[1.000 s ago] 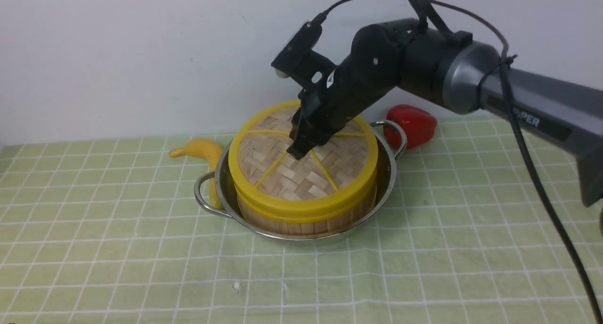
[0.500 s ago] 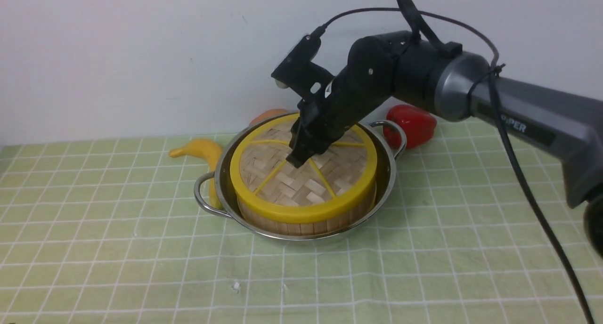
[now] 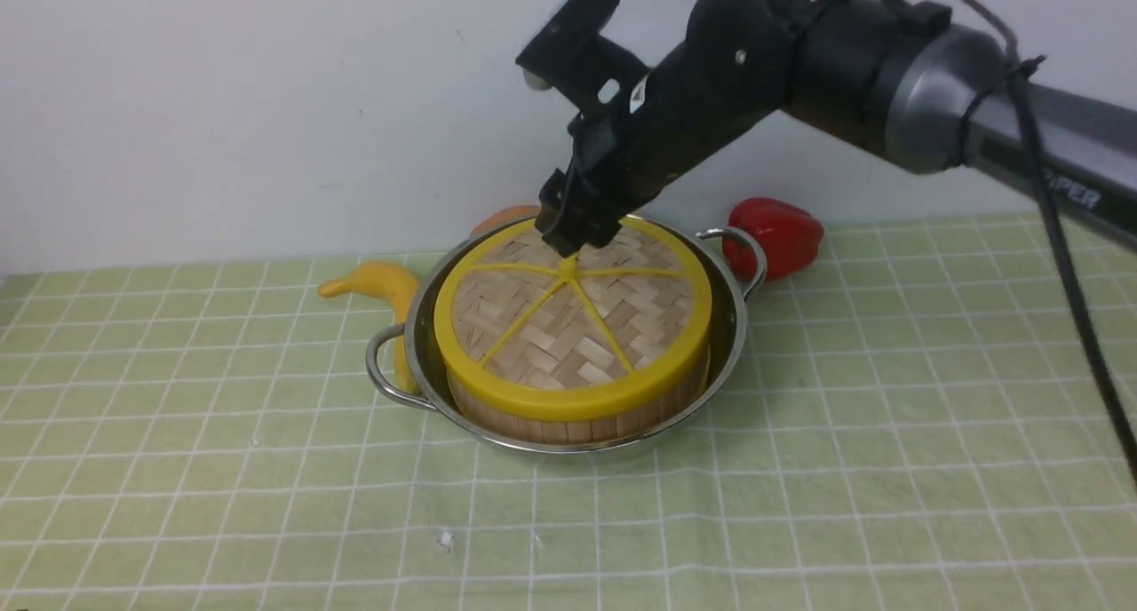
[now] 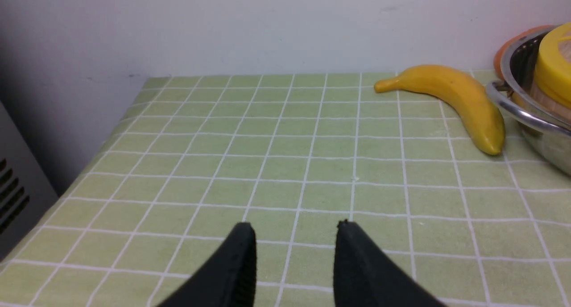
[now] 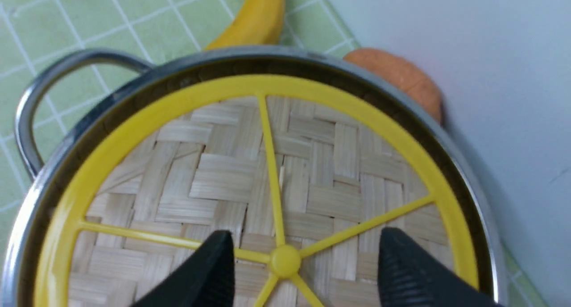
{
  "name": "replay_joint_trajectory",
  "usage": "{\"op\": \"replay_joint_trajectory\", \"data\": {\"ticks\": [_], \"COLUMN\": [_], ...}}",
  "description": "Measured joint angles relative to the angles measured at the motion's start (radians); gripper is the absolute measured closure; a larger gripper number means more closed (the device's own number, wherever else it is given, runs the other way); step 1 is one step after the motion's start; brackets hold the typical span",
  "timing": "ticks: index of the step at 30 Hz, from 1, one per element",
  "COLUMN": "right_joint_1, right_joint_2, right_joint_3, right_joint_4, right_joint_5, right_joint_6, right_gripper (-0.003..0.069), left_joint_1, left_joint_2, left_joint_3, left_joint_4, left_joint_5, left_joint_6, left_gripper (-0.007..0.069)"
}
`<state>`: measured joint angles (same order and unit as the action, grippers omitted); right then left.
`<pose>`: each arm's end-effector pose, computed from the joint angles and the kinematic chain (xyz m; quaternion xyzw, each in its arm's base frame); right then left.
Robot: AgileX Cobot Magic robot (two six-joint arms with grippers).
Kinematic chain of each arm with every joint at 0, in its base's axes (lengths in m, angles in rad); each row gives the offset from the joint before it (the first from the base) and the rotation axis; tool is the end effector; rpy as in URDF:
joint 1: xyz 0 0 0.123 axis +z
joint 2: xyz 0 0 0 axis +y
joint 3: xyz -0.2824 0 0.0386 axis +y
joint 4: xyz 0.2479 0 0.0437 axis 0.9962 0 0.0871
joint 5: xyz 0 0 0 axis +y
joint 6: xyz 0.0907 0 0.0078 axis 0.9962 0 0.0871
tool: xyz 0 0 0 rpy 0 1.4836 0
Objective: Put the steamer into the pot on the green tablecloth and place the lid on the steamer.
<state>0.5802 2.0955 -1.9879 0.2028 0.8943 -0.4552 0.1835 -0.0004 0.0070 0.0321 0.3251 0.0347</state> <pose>0.3949 0.2759 0.2941 -0.4361 0.8355 0.1150 0.3140 0.0530 0.0108 0.1814 -0.0498 0.7864 0.0803 0.6104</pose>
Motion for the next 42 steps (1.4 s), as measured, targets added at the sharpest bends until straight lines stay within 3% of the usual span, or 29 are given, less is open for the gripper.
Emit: {"op": "replay_joint_trajectory", "data": {"ticks": [4, 8, 12, 14, 28, 32, 37, 42], "right_joint_1": [0.0, 0.0, 0.0, 0.0, -0.001, -0.001, -0.001, -0.005], "right_joint_2": [-0.074, -0.136, -0.249, -0.293, -0.353, -0.373, -0.524, -0.817], "right_joint_3": [-0.001, -0.001, -0.001, -0.001, -0.001, 0.037, 0.261, 0.641], "right_joint_4": [-0.003, -0.012, -0.039, -0.042, 0.087, 0.056, -0.058, -0.137], "right_joint_5": [0.029, 0.06, 0.13, 0.151, 0.171, 0.241, 0.317, 0.213], "right_joint_6": [0.005, 0.05, 0.159, 0.198, 0.307, 0.309, 0.33, 0.381], "right_gripper": [0.0162, 0.0234, 0.0578, 0.0653, 0.0667, 0.0662, 0.0656, 0.065], "left_joint_1": [0.0, 0.0, 0.0, 0.0, 0.0, 0.0, 0.0, 0.0], "left_joint_2": [0.0, 0.0, 0.0, 0.0, 0.0, 0.0, 0.0, 0.0], "left_joint_3": [0.0, 0.0, 0.0, 0.0, 0.0, 0.0, 0.0, 0.0], "left_joint_4": [0.0, 0.0, 0.0, 0.0, 0.0, 0.0, 0.0, 0.0], "left_joint_5": [0.0, 0.0, 0.0, 0.0, 0.0, 0.0, 0.0, 0.0], "left_joint_6": [0.0, 0.0, 0.0, 0.0, 0.0, 0.0, 0.0, 0.0], "left_gripper": [0.0382, 0.0382, 0.0382, 0.0382, 0.0382, 0.0382, 0.0382, 0.0382]}}
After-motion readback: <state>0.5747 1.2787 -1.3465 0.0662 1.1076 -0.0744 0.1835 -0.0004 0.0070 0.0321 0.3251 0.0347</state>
